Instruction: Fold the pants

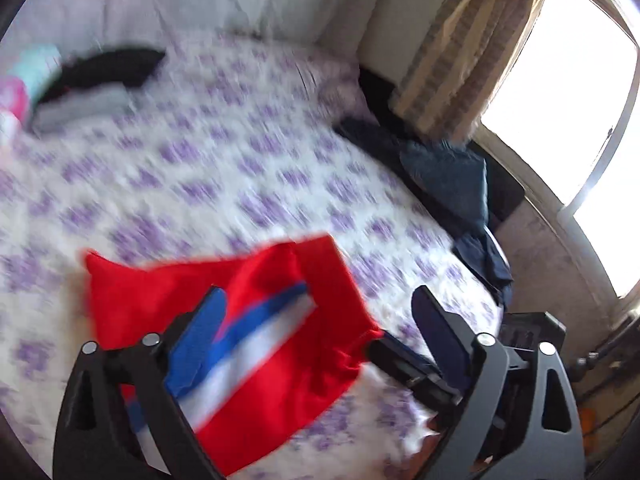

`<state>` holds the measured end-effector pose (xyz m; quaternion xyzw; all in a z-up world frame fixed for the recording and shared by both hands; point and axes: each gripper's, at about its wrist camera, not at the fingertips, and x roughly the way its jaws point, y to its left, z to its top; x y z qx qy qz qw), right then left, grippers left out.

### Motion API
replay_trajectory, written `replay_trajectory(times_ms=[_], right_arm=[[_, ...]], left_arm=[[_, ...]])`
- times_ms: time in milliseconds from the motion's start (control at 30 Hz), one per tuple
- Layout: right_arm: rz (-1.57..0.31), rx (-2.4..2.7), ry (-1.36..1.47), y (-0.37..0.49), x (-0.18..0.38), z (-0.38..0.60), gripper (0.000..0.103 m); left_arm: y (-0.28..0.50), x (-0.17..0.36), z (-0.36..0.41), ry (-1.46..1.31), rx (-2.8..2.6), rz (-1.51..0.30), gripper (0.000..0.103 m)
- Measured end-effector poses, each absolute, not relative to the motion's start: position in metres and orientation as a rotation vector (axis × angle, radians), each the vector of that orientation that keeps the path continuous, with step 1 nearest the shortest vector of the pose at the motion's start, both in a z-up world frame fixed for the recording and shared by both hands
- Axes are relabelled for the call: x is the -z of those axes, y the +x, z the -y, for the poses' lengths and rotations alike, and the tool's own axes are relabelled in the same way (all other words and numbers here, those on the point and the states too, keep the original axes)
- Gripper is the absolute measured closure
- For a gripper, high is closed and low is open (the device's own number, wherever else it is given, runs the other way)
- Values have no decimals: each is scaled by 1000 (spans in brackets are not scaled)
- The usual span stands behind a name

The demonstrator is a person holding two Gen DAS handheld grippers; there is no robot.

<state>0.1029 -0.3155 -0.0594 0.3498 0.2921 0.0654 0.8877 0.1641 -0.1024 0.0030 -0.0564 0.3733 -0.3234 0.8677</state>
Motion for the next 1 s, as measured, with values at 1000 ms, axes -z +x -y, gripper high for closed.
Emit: replay_trajectory(times_ms=[1000], right_arm=[[-551, -138, 420, 108, -9, 317, 41]], left_arm=[[130, 45, 33, -62, 391, -751, 8]])
